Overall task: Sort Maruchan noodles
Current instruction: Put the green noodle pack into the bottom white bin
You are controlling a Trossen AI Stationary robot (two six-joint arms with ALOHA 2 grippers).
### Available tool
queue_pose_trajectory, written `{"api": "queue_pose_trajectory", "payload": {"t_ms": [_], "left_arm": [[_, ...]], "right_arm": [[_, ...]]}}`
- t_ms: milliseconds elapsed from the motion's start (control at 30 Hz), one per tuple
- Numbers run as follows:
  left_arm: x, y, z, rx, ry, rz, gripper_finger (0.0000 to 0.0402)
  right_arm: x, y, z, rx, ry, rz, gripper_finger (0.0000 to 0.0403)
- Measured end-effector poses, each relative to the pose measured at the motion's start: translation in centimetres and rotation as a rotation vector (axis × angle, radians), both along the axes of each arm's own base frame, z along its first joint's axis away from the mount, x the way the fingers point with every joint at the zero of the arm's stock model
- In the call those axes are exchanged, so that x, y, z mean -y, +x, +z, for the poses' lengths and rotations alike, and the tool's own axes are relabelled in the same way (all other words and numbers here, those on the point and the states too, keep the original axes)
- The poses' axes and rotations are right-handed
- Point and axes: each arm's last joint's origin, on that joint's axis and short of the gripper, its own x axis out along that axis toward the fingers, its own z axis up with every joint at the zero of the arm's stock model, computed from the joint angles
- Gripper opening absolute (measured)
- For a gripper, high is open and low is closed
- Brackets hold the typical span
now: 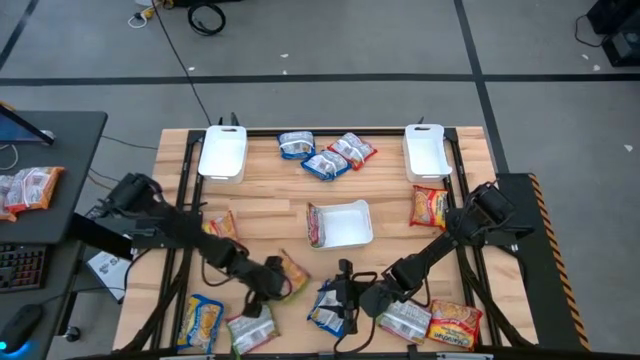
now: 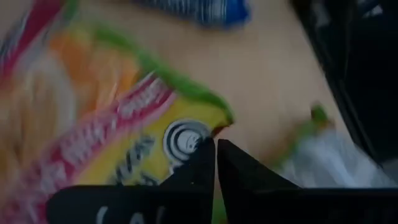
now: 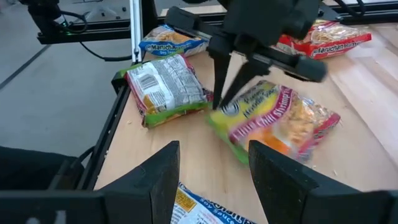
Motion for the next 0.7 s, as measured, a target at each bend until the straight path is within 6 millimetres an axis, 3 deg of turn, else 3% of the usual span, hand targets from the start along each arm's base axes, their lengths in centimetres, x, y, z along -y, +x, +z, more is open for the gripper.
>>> {"api": "queue_pose_trajectory", "payload": {"t_ms": [133, 333, 500, 700], "left_arm": [[-0.7, 1.7, 1.5, 0.066, 0.078, -0.016, 0.0025], [-2.8, 2.1, 3.5, -0.072, 0.377, 0.029, 0.0025], [-5.5, 1.3, 2.2, -0.179, 0.574, 0.206, 0.0025], [-6.6, -0.1, -0.5, -0.269, 0.413, 0.278, 0.0025]], "right_arm": [[0.0, 0.0, 0.0, -0.002, -0.001, 0.0, 0.0196], [0.0, 0.0, 0.0, -0.002, -0.003, -0.003, 0.0196], [-0.1, 0.0, -0.1, -0.007, -0.016, 0.028, 0.0196], [-0.6, -0.3, 0.0, 0.001, -0.021, 0.081, 0.0195]]}}
